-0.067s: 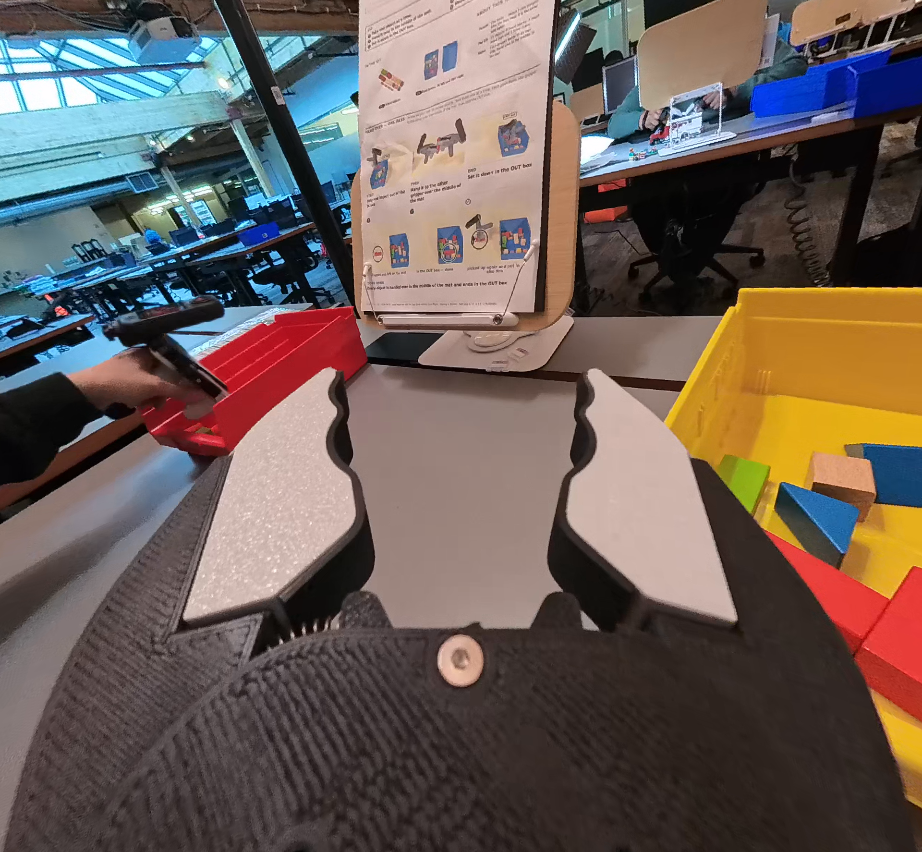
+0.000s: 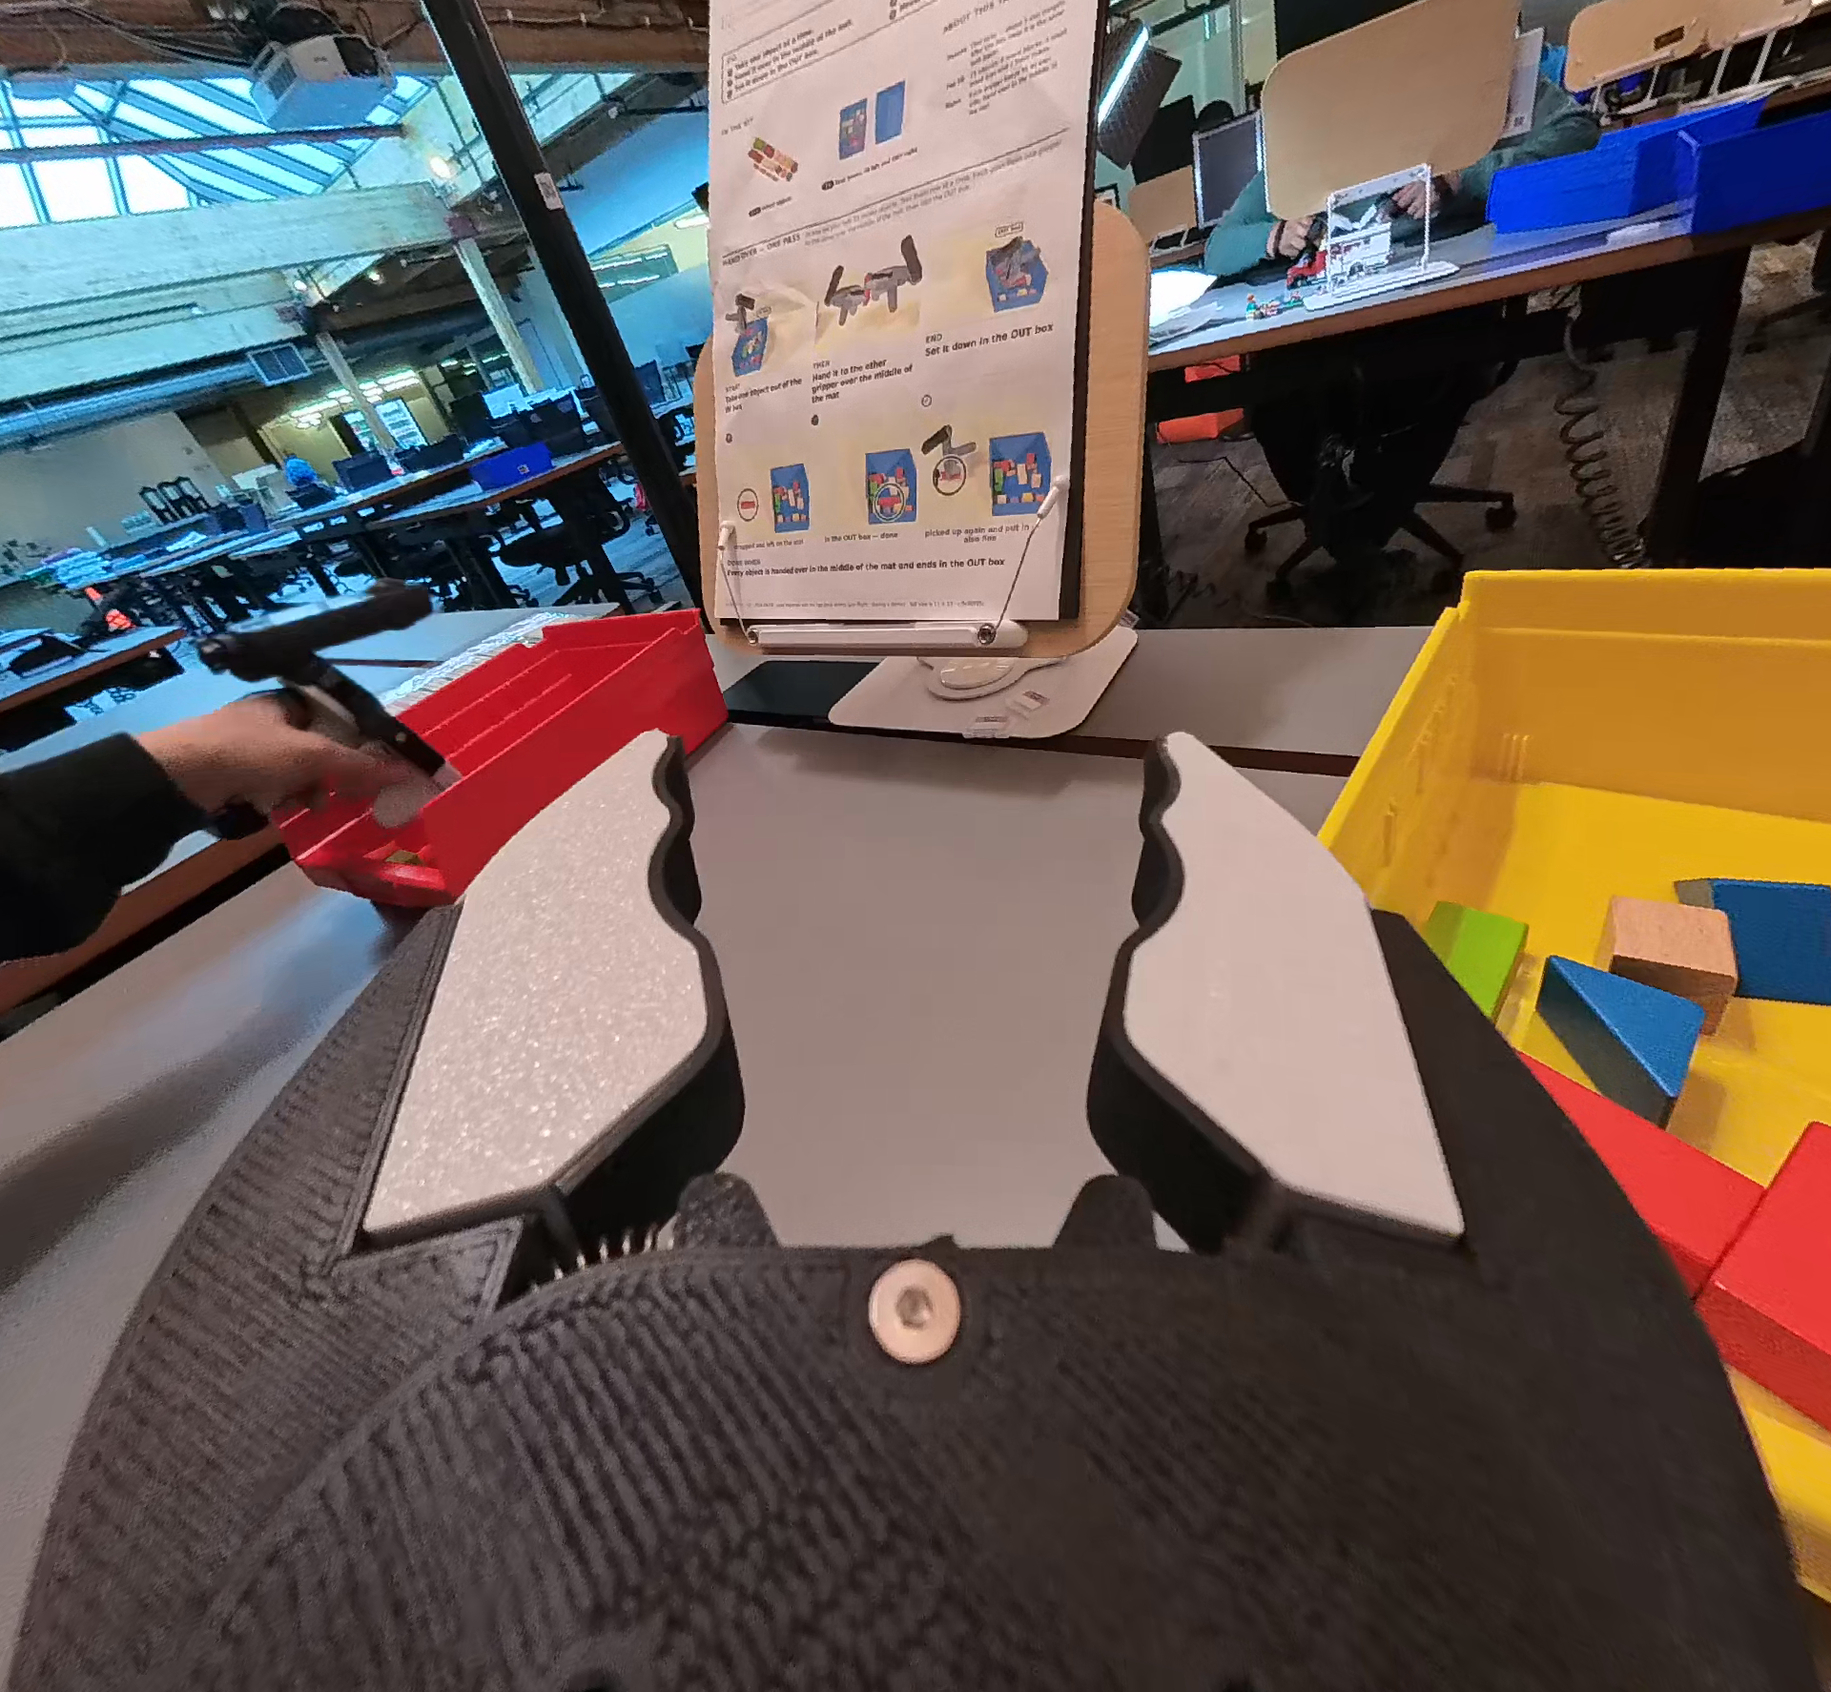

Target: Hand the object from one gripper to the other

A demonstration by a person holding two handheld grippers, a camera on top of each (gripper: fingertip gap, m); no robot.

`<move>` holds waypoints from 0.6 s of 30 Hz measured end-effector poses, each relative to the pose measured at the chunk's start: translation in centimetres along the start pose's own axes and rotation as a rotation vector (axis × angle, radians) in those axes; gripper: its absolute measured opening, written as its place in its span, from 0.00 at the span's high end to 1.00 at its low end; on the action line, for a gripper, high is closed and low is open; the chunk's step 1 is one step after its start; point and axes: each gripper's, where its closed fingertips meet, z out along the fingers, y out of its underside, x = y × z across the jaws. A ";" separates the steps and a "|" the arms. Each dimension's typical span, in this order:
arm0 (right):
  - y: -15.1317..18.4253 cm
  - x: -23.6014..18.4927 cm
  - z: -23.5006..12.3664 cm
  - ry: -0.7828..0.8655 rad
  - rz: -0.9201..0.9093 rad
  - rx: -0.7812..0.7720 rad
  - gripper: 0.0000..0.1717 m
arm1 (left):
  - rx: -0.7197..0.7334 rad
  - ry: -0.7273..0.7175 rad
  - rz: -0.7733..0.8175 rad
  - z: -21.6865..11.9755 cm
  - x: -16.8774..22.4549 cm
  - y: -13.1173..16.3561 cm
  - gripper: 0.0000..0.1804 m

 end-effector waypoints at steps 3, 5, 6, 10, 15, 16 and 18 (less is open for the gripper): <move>0.4 0.0 0.1 -0.005 0.010 -0.011 0.49 | -0.032 0.050 -0.241 -0.1 0.5 0.4 0.57; 0.5 0.0 0.2 -0.006 0.012 -0.013 0.49 | -0.062 0.036 -0.324 0.1 0.4 0.8 0.56; 0.5 0.0 0.1 -0.006 0.010 -0.014 0.49 | -0.075 0.062 -0.377 0.2 0.8 1.0 0.55; 0.7 0.2 0.2 -0.003 0.008 -0.017 0.49 | -0.151 0.163 -0.510 0.9 2.9 1.8 0.55; 1.1 0.4 0.4 -0.024 0.039 -0.020 0.49 | -0.174 0.153 -0.624 1.5 3.0 1.8 0.66; 1.1 0.4 0.4 -0.026 0.043 -0.022 0.49 | -0.184 0.163 -0.631 1.5 3.3 1.7 0.68; 1.1 0.6 0.4 -0.028 0.049 -0.020 0.49 | -0.207 0.185 -0.638 1.8 4.0 1.7 0.69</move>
